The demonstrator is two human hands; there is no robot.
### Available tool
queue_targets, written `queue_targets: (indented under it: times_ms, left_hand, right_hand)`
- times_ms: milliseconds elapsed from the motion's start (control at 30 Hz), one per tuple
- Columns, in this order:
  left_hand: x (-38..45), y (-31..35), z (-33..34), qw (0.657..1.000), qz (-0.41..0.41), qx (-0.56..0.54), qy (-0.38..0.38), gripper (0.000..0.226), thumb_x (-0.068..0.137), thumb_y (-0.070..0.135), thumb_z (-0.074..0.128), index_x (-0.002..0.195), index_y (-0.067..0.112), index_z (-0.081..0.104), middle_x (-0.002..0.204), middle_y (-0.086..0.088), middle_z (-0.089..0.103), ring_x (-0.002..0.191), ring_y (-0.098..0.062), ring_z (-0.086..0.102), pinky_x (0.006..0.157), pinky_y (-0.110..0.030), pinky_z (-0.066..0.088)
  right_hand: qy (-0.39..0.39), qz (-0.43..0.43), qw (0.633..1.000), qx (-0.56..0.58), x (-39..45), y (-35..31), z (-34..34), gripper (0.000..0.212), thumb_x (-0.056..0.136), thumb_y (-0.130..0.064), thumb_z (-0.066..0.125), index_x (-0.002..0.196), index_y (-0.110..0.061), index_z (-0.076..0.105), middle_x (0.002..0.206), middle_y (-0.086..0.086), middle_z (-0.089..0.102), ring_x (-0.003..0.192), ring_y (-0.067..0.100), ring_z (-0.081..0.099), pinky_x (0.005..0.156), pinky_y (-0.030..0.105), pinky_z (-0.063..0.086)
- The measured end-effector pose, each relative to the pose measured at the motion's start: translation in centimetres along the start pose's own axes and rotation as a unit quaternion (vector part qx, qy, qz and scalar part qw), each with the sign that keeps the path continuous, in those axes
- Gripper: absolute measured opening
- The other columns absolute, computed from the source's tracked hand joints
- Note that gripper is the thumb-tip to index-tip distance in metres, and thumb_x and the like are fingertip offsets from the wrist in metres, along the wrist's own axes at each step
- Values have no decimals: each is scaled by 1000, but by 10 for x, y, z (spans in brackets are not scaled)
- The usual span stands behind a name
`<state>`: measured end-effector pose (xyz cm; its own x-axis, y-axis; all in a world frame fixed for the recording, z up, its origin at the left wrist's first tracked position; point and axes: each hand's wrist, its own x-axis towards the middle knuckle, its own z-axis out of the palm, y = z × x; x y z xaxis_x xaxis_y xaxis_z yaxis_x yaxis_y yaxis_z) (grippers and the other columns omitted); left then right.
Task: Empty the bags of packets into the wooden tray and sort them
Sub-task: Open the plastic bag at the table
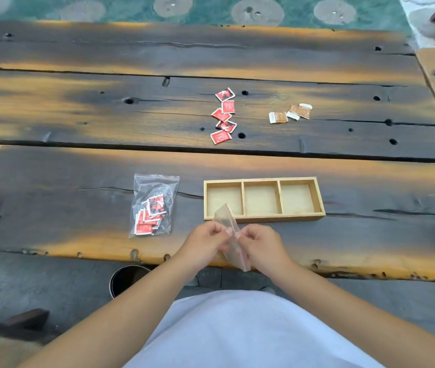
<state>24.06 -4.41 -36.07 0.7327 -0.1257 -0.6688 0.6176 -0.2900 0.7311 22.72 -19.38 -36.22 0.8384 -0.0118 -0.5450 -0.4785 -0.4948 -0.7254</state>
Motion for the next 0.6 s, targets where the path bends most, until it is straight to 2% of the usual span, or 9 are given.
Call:
queue_targets:
  times_ms: [67, 167, 300, 400, 467, 500, 600]
  left_hand:
    - [-1, 1, 9, 1000, 18, 0, -23, 17, 93, 25, 61, 77, 18, 60, 85, -4, 71, 82, -16, 67, 72, -30, 46]
    - [0, 6, 15, 999, 32, 33, -27, 16, 92, 22, 62, 77, 20, 62, 81, -3, 69, 77, -16, 64, 71, -29, 47]
    - [1, 15, 16, 998, 30, 43, -18, 5, 92, 11, 61, 91, 13, 65, 74, 3, 63, 64, -9, 58, 56, -20, 48]
    - [0, 19, 16, 999, 21, 27, -20, 4, 92, 11, 63, 95, 9, 65, 75, 1, 63, 63, -10, 59, 53, -19, 50]
    - [0, 20, 13, 999, 20, 21, -22, 10, 92, 15, 64, 98, 7, 65, 79, 0, 67, 65, -8, 63, 54, -18, 52]
    - [-1, 21, 12, 999, 19, 14, -26, 12, 92, 16, 64, 98, 7, 66, 80, 0, 68, 65, -7, 64, 53, -17, 51]
    - [-2, 21, 9, 999, 12, 18, -32, 10, 92, 22, 64, 88, 13, 65, 82, -2, 71, 70, -10, 66, 57, -20, 52]
  right_hand:
    - [-20, 9, 999, 44, -4, 3, -2, 29, 88, -25, 62, 63, -12, 64, 55, -5, 62, 58, 13, 57, 64, 35, 51]
    - [-29, 66, 985, 154, -6, 4, -4, 21, 87, -13, 64, 66, -13, 63, 56, 2, 62, 52, 13, 56, 50, 24, 44]
    - [-13, 99, 973, 207, -3, 4, -6, 12, 87, -3, 63, 76, -9, 66, 70, 16, 66, 59, 18, 60, 40, 18, 42]
    - [-9, 96, 978, 186, 1, 4, -5, 12, 86, -9, 65, 74, -7, 70, 79, 27, 72, 62, 20, 61, 47, 25, 48]
    - [-5, 78, 986, 150, 4, 4, -5, 14, 83, -14, 66, 71, -7, 71, 77, 22, 74, 64, 21, 63, 63, 40, 55]
    - [-2, 69, 989, 129, 5, 3, -6, 16, 82, -16, 67, 68, -9, 71, 73, 18, 74, 63, 21, 63, 71, 42, 57]
    - [8, 43, 997, 65, 4, 0, -7, 26, 81, -19, 66, 56, -18, 63, 59, 6, 70, 60, 15, 61, 71, 36, 55]
